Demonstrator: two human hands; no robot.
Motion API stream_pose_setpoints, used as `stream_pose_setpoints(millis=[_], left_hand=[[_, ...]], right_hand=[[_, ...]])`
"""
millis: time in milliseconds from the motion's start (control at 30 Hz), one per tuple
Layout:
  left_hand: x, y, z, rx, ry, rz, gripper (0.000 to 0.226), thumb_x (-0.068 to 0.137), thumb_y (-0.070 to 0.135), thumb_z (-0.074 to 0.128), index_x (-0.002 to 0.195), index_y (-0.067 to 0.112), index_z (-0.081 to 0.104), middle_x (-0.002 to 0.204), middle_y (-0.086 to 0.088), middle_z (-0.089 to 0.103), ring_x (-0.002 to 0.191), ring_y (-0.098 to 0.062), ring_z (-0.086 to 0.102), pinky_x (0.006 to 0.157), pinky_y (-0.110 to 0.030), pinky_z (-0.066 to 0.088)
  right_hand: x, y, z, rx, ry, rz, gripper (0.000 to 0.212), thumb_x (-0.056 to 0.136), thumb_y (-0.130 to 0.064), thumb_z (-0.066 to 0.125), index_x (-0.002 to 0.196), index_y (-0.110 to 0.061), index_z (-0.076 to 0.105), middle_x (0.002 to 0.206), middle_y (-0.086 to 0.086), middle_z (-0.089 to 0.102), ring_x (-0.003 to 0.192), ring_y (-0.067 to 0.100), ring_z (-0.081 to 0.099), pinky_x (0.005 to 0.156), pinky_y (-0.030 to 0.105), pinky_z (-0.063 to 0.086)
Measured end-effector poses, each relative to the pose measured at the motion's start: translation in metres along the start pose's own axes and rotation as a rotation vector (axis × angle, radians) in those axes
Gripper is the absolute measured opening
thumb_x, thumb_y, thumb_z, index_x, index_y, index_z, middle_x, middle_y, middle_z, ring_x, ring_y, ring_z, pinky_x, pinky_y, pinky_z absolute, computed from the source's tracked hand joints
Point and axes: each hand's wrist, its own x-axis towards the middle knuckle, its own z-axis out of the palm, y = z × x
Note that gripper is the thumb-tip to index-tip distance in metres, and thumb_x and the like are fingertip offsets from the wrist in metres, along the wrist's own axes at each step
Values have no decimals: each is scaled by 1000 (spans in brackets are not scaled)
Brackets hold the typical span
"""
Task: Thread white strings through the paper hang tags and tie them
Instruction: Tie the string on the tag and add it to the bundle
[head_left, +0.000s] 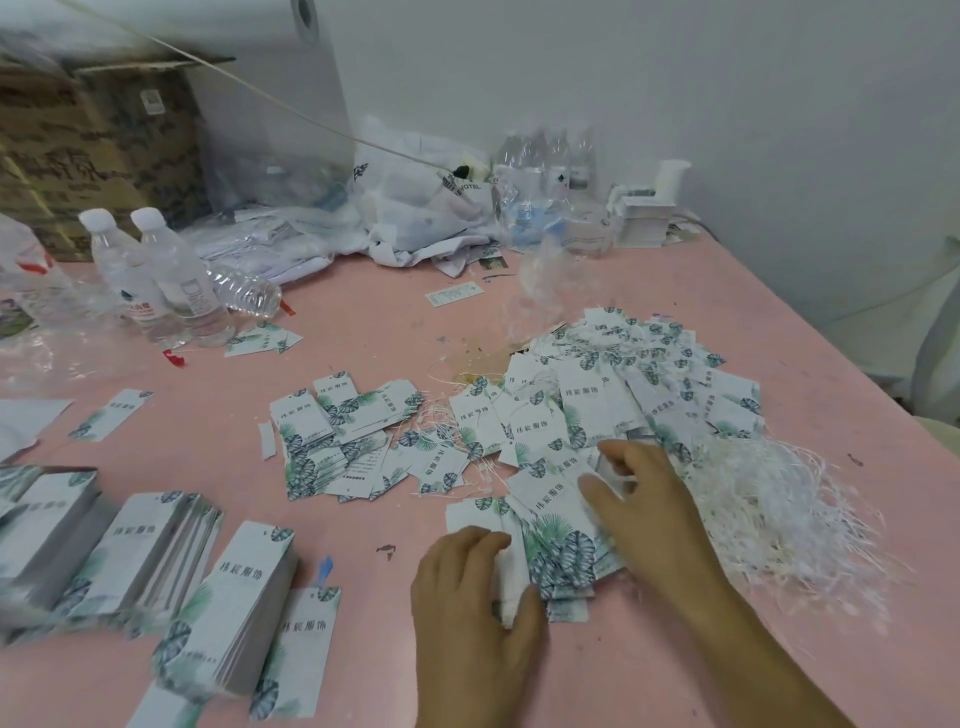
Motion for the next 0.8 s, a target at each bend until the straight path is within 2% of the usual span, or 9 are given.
stream_pose_setpoints(millis=[100,167,267,367,500,600,700,767,800], left_hand=[[-3,-1,4,145,-139,-57,56,62,42,70,110,12,72,122,-9,65,119,-35,57,99,-46,42],[-5,-2,5,142,-194,-96,59,61,38,74,114,12,71,131,-12,61,127,-39,52,103,-50,42],[-7,-4,7,107,-207,-122,57,68,29,80,121,14,68,142,-9,52,139,-34,39,110,-43,33],[-7,-6,8,57,-212,-120,55,71,24,80,124,15,66,145,-7,49,141,-29,34,111,-34,25],[-7,-6,7,-7,-207,-74,51,70,30,71,119,14,70,139,-6,54,135,-27,40,106,-37,31],[-8,-5,8,-47,-181,-53,52,72,38,64,119,15,69,137,2,51,134,-20,38,106,-35,31],[-7,-3,6,-121,-159,-122,52,72,41,62,119,20,67,139,13,46,136,-6,32,109,-25,28],[-5,-1,2,-183,-112,-189,45,73,44,57,114,28,63,135,24,42,132,4,31,102,-7,25],[-4,-1,0,-202,-87,-224,39,74,40,57,111,30,61,132,26,41,129,4,33,97,-1,25]], right_hand=[[-18,3,14,-77,-88,11,60,89,-37,67,142,-20,44,131,-8,45,114,8,48,93,23,38],[-23,2,19,-118,-100,-9,63,88,-38,67,142,-17,42,134,-5,46,121,13,46,98,26,38],[-31,3,18,-135,-83,-4,65,86,-42,67,142,-21,42,125,-6,45,116,11,46,89,22,36],[-40,8,18,-159,-92,7,62,85,-48,64,139,-25,45,115,-10,42,106,7,47,81,19,34],[-44,8,19,-202,-74,35,48,86,-53,60,126,-27,50,113,-10,42,102,10,53,78,23,38],[-44,5,20,-164,-73,73,39,88,-53,58,116,-27,49,110,-10,47,95,11,56,75,26,40],[-42,8,15,-66,-37,107,33,88,-52,60,110,-30,48,106,-13,51,95,6,54,73,21,39],[-39,11,9,-56,-21,117,30,87,-49,63,106,-30,49,100,-14,53,89,0,53,66,14,36],[-38,13,6,-61,-29,122,28,85,-48,66,100,-30,50,95,-15,53,83,-2,53,62,12,35]])
